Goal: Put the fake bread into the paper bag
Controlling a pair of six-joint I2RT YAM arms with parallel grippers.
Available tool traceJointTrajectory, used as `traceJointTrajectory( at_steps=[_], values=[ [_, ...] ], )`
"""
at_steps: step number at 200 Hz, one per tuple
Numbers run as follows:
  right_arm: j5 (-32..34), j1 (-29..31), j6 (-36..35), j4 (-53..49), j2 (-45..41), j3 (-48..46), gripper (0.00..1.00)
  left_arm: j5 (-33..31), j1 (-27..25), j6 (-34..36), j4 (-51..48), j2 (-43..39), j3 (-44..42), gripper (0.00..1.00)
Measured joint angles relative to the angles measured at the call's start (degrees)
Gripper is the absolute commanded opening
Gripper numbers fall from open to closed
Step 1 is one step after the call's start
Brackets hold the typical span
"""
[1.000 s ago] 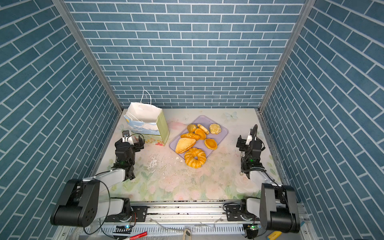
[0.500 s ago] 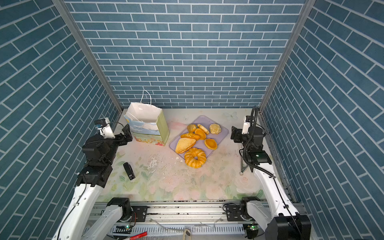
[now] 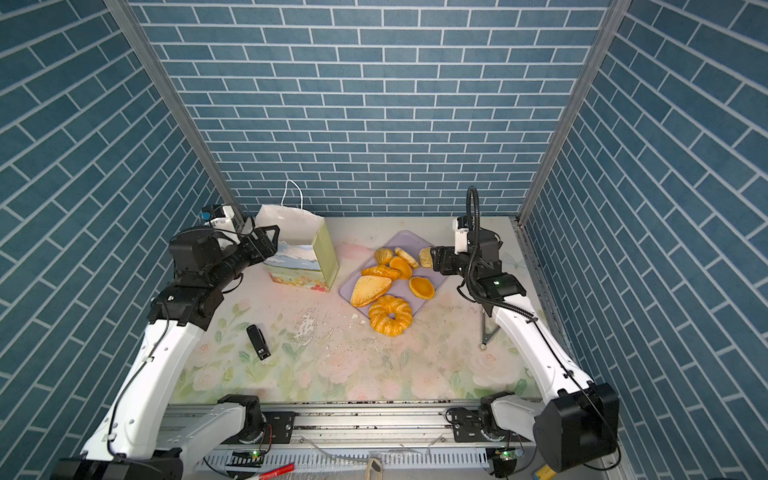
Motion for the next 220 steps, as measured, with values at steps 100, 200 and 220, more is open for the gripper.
traceJointTrajectory(
  at_steps=[100,200,220],
  values=[
    [-0.26,5.09,0.00,-8.68,2.78,7.89,0.66,0.52,-2.40,-6.60,-6.60,8.11,5.03,0.12],
    [0.85,9.09,-0.09,-15.89,9.03,14.69,0.65,3.45,-1.77,-0.81,-15.85,4.81,5.81,0.00],
    [1.05,9.84,-0.11,-16.55,9.57,15.76,0.66,5.20,-1.18,0.57,-17.16,4.04,5.79,0.00]
  ],
)
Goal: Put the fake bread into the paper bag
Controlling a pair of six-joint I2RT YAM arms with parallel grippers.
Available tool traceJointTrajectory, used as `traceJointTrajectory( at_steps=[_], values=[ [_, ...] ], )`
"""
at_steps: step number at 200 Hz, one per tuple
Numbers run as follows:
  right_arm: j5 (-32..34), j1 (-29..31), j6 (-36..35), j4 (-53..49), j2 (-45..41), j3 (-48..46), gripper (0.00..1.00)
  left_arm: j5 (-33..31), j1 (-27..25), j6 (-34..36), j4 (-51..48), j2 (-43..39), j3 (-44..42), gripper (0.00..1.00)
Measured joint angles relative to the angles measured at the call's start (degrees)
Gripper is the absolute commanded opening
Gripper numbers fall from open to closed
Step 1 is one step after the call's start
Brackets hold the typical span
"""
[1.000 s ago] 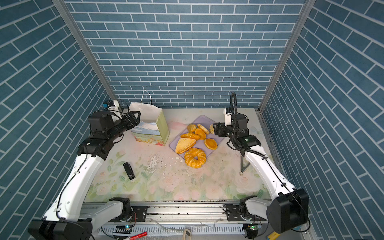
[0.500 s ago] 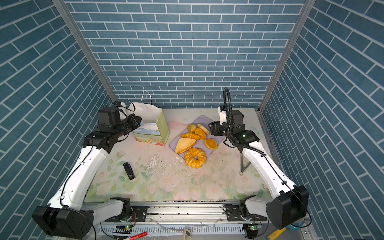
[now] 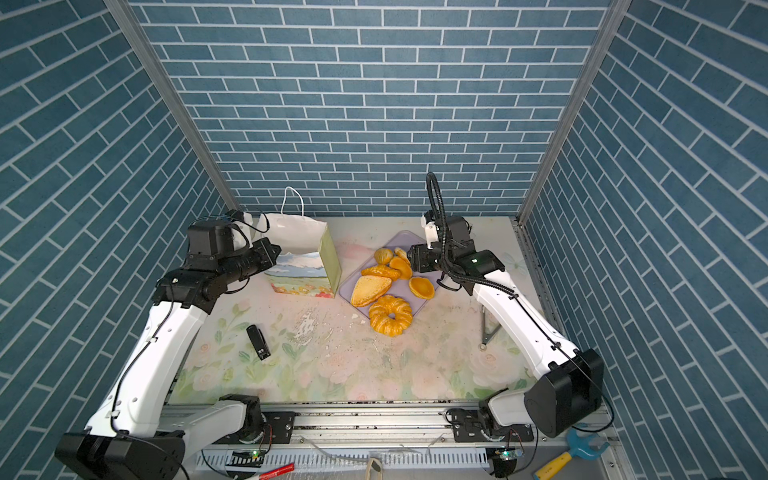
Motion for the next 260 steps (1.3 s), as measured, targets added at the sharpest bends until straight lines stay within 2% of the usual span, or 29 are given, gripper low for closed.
traceJointTrajectory(
  at_steps=[135,195,260],
  values=[
    [0.07,4.55,-1.92,-4.81,5.64,9.66,0.67,9.51,1.81,7.17,-3.26,-3.45,0.13,0.00],
    [0.09,6.19,-3.06,-5.68,6.45,11.52,0.68,8.70,3.26,10.01,-5.90,-3.52,4.70,0.00],
    [0.00,6.91,-3.48,-6.64,7.65,14.21,0.68,10.14,4.85,9.44,-4.96,-2.14,6.82,0.00]
  ],
)
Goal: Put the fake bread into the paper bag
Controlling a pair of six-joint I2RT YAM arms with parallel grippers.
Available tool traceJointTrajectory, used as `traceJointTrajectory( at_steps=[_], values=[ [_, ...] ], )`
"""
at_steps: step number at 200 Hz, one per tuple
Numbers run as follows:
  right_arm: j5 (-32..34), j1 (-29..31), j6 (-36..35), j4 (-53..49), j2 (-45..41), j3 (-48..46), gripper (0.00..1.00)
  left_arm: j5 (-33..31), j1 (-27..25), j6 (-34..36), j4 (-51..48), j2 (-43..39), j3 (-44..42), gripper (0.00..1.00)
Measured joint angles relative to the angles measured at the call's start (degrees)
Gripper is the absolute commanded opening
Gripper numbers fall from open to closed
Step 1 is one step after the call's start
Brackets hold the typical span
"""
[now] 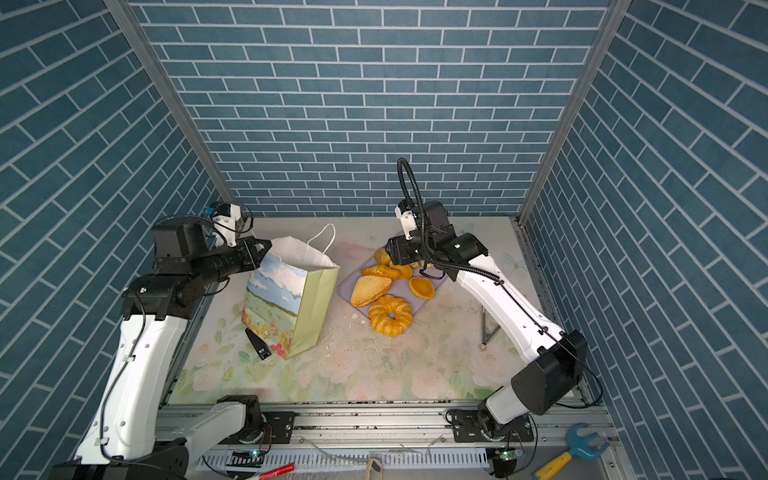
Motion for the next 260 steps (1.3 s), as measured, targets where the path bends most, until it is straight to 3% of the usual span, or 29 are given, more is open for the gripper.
traceJointTrajectory(
  at_steps=[69,131,195,260],
  values=[
    [-0.90,1.07,-0.07,-1.84,1.57,3.58,0.68,6.45,0.07,-0.37,0.94,1.88,0.28,0.00],
    [-3.50,3.34,-0.04,-3.34,6.05,11.41,0.69,8.11,0.04,-1.16,2.21,1.88,0.28,0.00],
    [-10.47,7.98,0.09,-5.64,15.61,24.96,0.69,8.74,0.04,-1.20,2.69,1.88,0.28,0.00],
    [-6.99,9.64,5.44,-9.29,26.12,35.28,0.69,10.19,-0.07,-0.94,2.75,1.29,0.28,0.00]
  ],
)
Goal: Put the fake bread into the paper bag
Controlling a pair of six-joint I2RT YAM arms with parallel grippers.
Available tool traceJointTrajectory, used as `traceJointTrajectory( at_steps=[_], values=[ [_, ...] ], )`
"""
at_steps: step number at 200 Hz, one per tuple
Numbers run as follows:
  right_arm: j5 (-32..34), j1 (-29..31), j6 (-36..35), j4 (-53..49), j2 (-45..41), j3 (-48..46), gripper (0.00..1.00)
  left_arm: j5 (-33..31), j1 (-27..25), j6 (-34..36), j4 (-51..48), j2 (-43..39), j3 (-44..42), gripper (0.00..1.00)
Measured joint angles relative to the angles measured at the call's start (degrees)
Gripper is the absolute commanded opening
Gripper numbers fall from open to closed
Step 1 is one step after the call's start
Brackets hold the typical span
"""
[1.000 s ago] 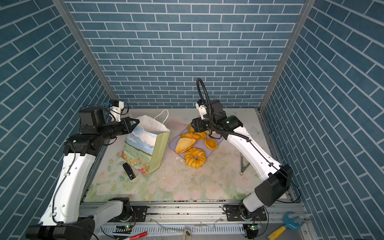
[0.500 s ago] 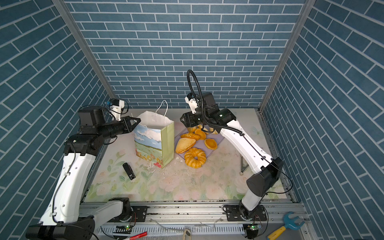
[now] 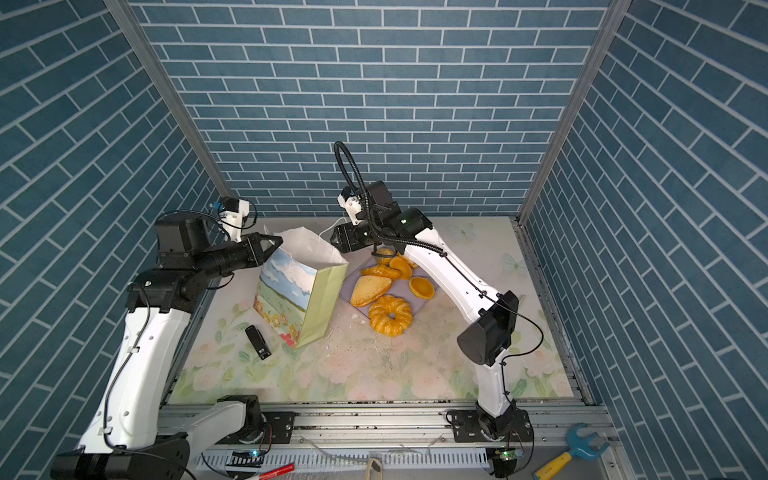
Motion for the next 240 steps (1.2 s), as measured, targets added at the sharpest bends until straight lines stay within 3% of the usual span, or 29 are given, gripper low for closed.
traceJointTrajectory(
  at_steps=[47,102,130,141,201,240],
  values=[
    [5.05,-0.20,2.34,-1.84,3.04,3.65,0.70,2.01,-0.70,0.28,0.02,-0.61,0.00,0.00],
    [5.77,-0.48,2.64,-1.77,7.54,10.88,0.69,2.73,-1.22,0.96,-0.26,-0.61,0.00,0.00],
    [5.66,-0.92,2.95,-2.08,10.62,14.62,0.64,2.84,-1.57,1.09,-0.28,-0.61,0.00,0.00],
    [5.55,-1.25,3.58,-2.08,11.54,15.41,0.58,2.93,-1.79,1.16,-0.35,-0.61,0.11,0.00],
    [4.72,-2.25,5.49,-1.66,14.71,15.87,0.00,2.32,-2.21,4.66,-2.49,-0.61,0.31,0.00],
    [4.68,-2.19,5.62,0.37,12.46,11.41,0.00,-1.60,-2.10,8.13,-6.12,-0.46,1.81,0.00]
  ],
)
